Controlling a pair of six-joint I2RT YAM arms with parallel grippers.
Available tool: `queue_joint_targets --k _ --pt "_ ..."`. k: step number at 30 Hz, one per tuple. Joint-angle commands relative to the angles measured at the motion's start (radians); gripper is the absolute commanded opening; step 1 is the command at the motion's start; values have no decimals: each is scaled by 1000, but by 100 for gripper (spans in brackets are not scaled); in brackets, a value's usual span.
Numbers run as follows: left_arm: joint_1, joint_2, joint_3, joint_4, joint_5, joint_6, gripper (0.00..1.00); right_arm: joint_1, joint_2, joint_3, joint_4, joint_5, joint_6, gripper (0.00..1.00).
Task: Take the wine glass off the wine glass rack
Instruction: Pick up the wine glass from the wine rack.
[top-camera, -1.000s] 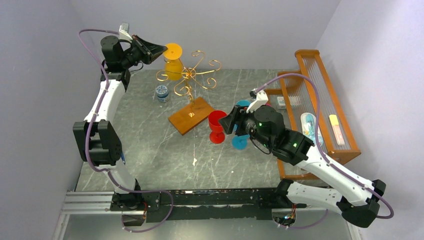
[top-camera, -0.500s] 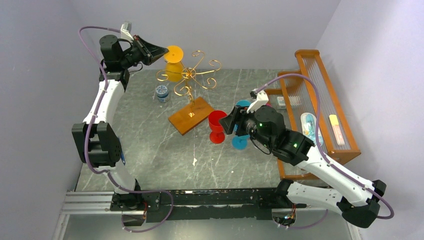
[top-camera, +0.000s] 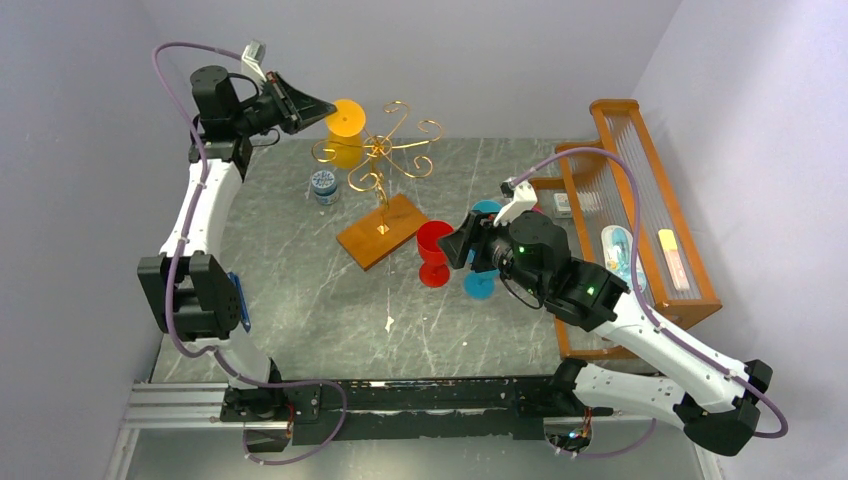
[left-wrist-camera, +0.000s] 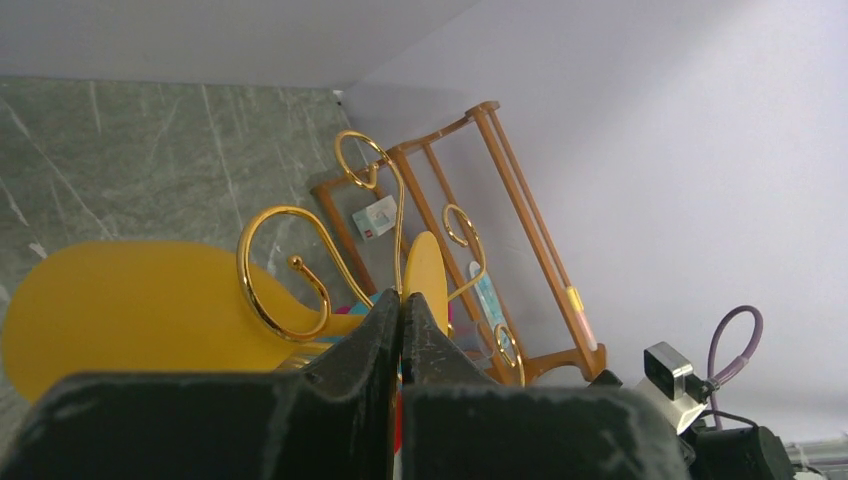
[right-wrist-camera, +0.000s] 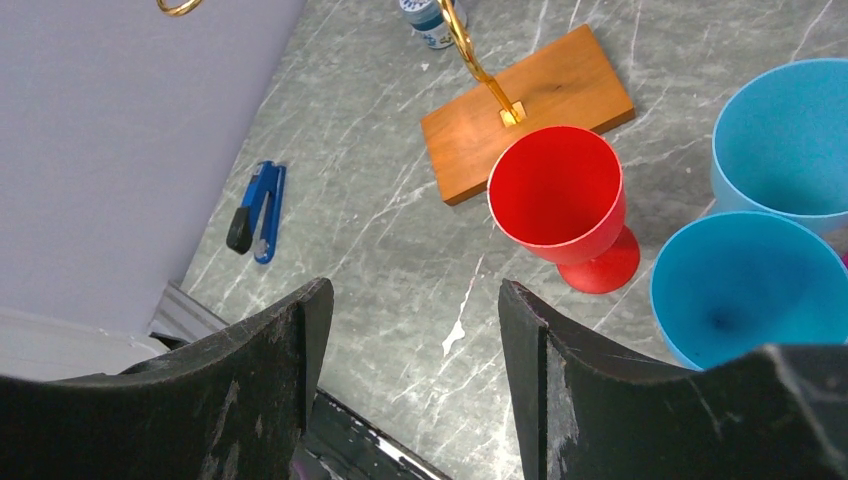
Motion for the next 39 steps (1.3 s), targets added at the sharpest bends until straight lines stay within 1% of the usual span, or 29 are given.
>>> queue_joint_targets --k 1,4,6,8,11,13,17,23,27,31,36,39 --pt "41 -62 34 -91 48 89 5 -2 -1 2 -6 5 20 66" --pt "68 -94 -19 -41 56 30 5 -2 8 9 -8 12 25 65" --pt "80 -117 -65 51 64 -28 5 -2 16 14 -10 19 32 65" --pt "89 -121 -80 87 82 -58 5 -3 26 24 -14 18 33 65" --pt "102 -126 -64 13 63 -5 5 -3 36 34 -20 12 35 64" --pt "112 -138 -58 -50 22 32 5 -3 35 36 -19 10 32 65" --pt "136 -175 -78 -98 -50 68 5 -2 27 35 -10 7 33 65" --pt "182 -270 -194 -6 -116 13 5 -3 6 31 -1 6 26 65" --pt "206 -336 -250 -4 -172 11 5 -2 -14 18 14 11 26 65" --pt "217 -402 -295 -40 -231 23 5 -2 -29 6 41 -4 19 65" --pt "218 -517 -378 -140 -309 73 5 -3 -48 -9 84 -20 8 65" --pt "221 -599 -428 -230 -363 128 5 -3 -61 -23 112 -29 7 65"
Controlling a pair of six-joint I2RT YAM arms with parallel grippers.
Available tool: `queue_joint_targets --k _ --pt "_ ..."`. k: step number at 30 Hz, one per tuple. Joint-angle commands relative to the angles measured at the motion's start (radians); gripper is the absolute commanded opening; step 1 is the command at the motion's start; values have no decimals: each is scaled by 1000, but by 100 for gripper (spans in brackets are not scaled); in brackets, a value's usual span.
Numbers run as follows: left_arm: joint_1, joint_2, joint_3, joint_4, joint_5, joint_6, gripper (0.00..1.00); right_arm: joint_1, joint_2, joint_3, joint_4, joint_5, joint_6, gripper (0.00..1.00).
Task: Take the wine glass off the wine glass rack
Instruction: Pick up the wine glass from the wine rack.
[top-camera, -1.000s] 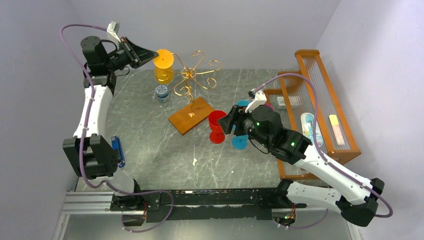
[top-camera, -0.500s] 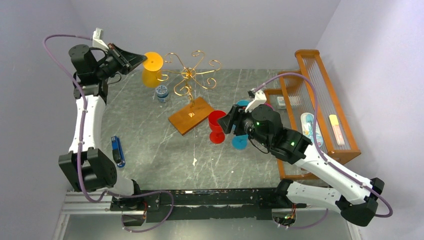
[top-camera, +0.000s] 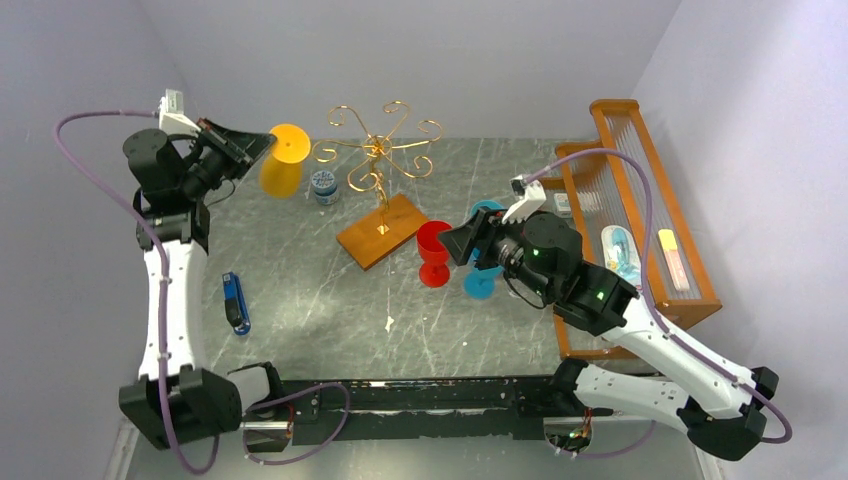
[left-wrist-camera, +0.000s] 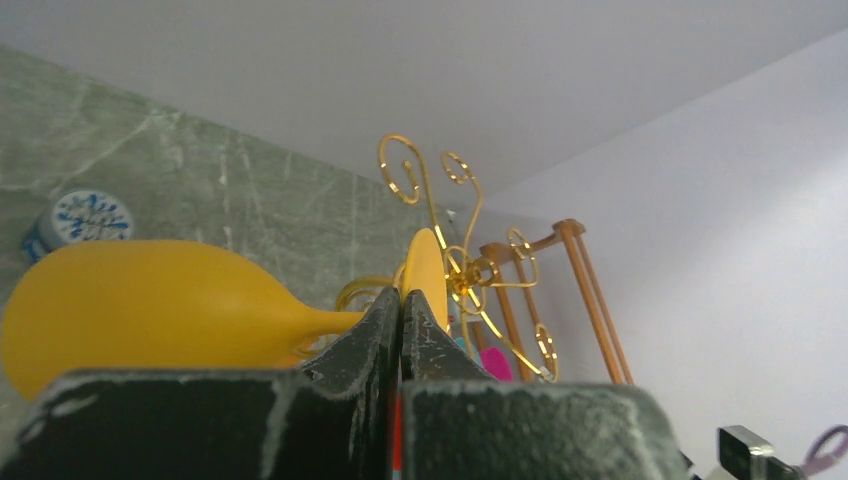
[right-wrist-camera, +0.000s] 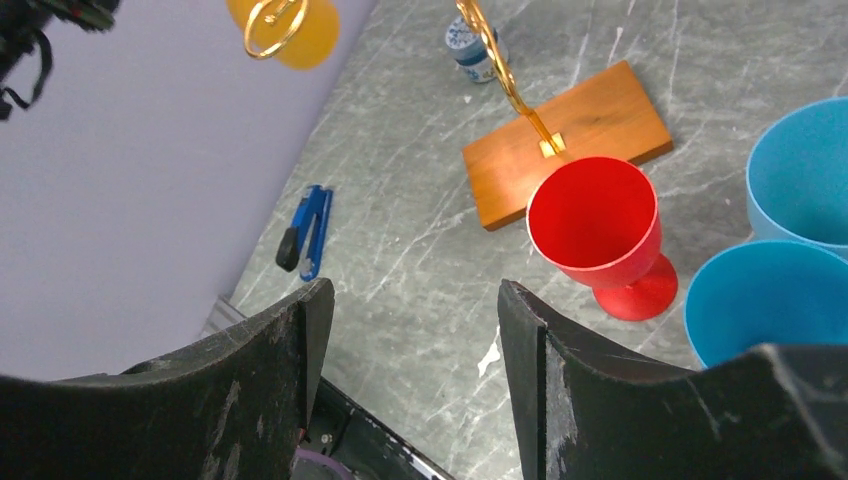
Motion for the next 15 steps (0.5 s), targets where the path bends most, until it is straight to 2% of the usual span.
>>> queue_joint_targets --k 1,4,8,15 --pt "11 -124 -73 -122 -96 84 5 -2 -29 -28 69 -12 -10 65" --pt "5 -201 -113 -219 -147 142 5 -2 -39 -39 116 -34 -21 65" --pt "-18 -265 -195 -256 -208 157 5 -2 -40 -48 152 -65 -31 65" --pt "-52 -311 -334 -194 -69 161 5 -3 -5 -41 187 -145 -15 65"
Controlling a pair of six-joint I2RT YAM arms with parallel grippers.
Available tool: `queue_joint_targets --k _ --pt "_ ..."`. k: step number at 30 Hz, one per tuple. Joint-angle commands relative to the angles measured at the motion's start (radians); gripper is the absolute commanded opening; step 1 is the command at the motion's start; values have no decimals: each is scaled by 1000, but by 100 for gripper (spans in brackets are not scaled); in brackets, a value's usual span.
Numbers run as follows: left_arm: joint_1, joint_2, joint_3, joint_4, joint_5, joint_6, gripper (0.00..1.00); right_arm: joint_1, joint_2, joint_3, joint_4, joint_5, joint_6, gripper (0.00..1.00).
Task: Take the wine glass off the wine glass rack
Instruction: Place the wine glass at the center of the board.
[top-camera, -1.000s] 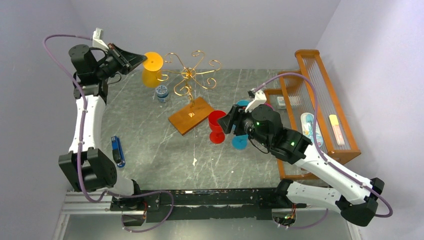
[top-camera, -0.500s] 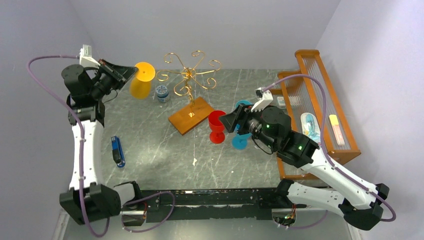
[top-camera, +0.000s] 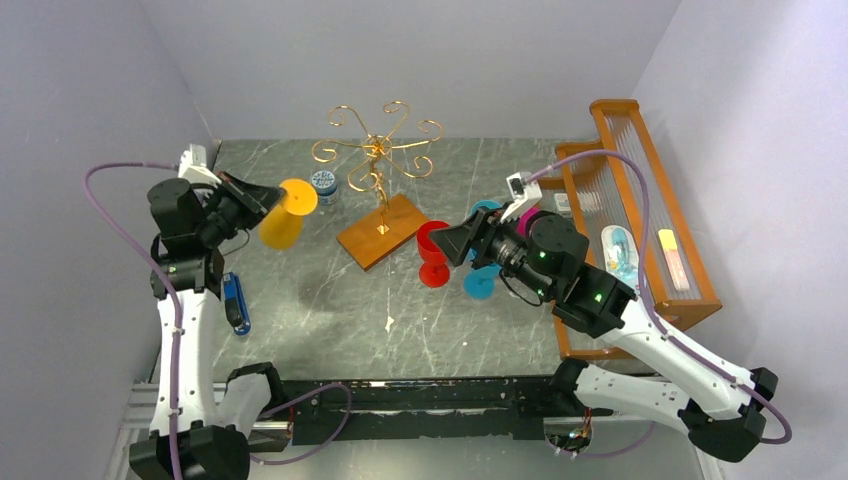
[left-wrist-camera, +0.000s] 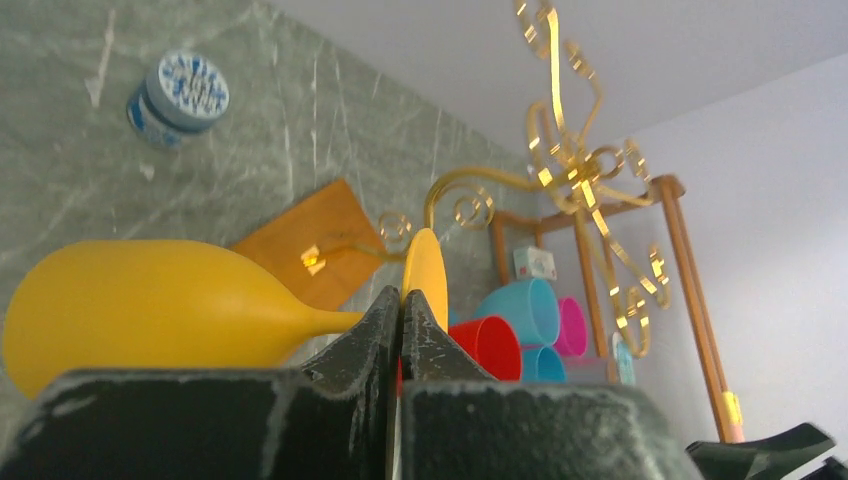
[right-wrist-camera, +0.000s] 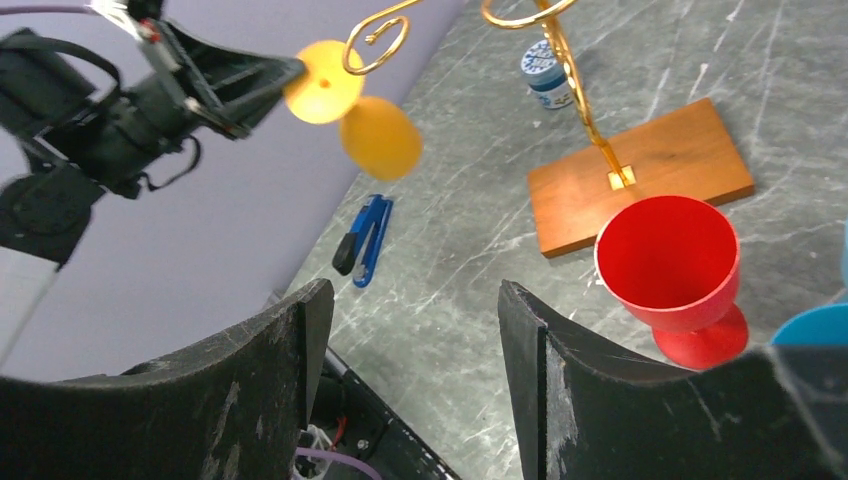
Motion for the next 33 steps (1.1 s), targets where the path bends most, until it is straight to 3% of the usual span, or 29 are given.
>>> queue_joint_targets --k 1,9,17,20,24,27,30,33 --pt "-37 -48 -108 17 82 24 5 -3 25 2 46 -63 -2 65" --pt "-174 -136 -370 263 321 -25 5 -3 85 0 90 -185 36 65" --pt "-295 -157 -388 309 457 8 5 -2 189 3 119 -322 125 65" --pt "-317 -162 -401 394 509 -33 5 -3 232 -13 121 -359 179 65" --pt "-343 -195 -420 431 460 -63 5 -3 269 -51 194 -461 219 63" --pt "-362 -195 -482 609 485 -205 5 -2 296 -48 236 -509 238 54" --pt "-374 -218 -487 604 464 -208 5 -3 309 -55 260 -523 258 45" --pt "-377 -225 -489 593 471 -217 5 -3 300 -91 301 -515 277 26"
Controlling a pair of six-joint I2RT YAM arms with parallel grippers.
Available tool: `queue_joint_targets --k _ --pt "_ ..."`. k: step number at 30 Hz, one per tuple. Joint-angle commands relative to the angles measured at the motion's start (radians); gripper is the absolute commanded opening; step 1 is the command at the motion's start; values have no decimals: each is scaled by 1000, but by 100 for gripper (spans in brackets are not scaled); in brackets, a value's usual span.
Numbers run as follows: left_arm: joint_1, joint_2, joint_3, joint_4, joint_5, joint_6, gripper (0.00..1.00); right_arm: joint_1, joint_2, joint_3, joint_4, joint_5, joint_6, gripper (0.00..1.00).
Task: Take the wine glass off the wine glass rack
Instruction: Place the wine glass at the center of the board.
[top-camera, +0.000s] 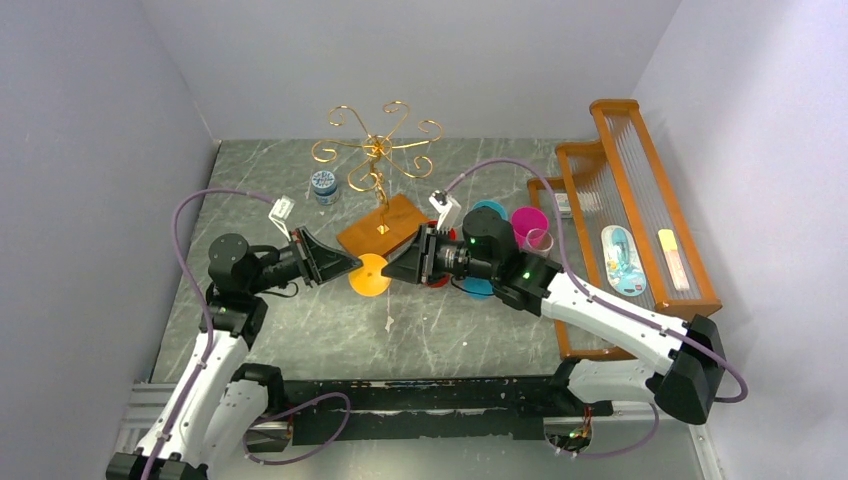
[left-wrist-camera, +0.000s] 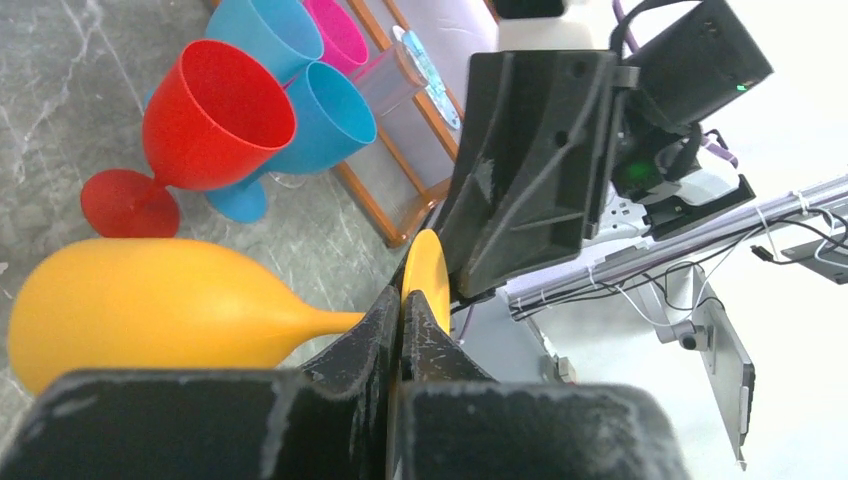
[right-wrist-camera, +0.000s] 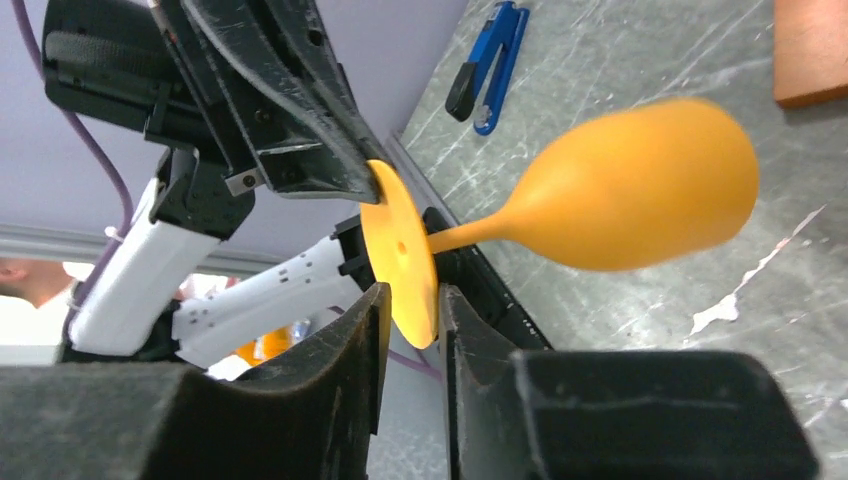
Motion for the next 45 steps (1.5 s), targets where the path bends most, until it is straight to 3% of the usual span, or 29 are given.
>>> queue_joint_targets --k 1,3,6,9,14,17,21,26,30,31,33,36,40,43,45 --pt "-14 -28 -8 94 22 -57 5 -5 -13 -52 115 -50 54 26" --pt "-16 -31 -22 148 23 -98 5 -8 -10 -55 122 -62 61 34" --pt "-16 -23 -32 183 32 -133 5 -9 -22 -39 77 -29 45 36" --pt "-17 -32 -31 172 30 -129 5 -20 -50 -58 102 -32 34 26" --pt "-19 -27 -45 225 44 -169 5 -35 -84 -115 266 -99 70 17" --pt "-22 -22 -62 308 45 -222 5 -37 -79 -120 291 -122 81 27" --pt "-28 -11 -73 364 48 -261 5 -37 -48 -99 275 -154 78 28" --pt "-36 -14 -75 377 52 -268 5 -38 -28 -103 314 -182 89 23" --pt "-40 -14 -81 379 59 -271 5 -38 -31 -94 311 -178 75 9" --pt "-41 -17 -79 358 58 -259 5 -39 -33 -92 310 -178 69 3" --pt "-42 -29 -73 308 52 -222 8 -39 -33 -82 293 -179 52 0" --pt "-42 -40 -52 178 57 -130 29 -40 -31 -78 289 -183 40 0" --pt "-42 -44 55 -211 28 190 53 -39 -40 -84 293 -153 36 0" --pt "-42 -43 103 -424 13 336 57 -39 -46 -102 311 -136 45 0" --pt "-42 -65 88 -407 47 325 58 -40 -44 -113 324 -128 59 0"
